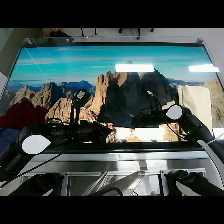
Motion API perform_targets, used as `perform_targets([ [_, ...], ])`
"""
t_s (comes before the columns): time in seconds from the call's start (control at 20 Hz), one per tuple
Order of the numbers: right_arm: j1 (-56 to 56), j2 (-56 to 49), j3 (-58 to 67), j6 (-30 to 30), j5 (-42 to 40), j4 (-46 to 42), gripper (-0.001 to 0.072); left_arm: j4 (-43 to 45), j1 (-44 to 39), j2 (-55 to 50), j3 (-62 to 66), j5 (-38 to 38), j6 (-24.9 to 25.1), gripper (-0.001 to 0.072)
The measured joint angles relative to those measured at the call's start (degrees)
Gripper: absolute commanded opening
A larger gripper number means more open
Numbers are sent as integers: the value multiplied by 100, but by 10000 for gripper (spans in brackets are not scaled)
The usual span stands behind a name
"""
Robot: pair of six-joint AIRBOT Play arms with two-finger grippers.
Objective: Fold the shirts.
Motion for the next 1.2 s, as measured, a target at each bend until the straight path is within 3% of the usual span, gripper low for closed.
perform_targets([
  [0.95,0,0,0,0,-251,2,22,-2,2,0,0,4,-15,17],
  [1.2,0,-68,0,0,-385,2,23,-76,0,0,0,422,-9,19],
])
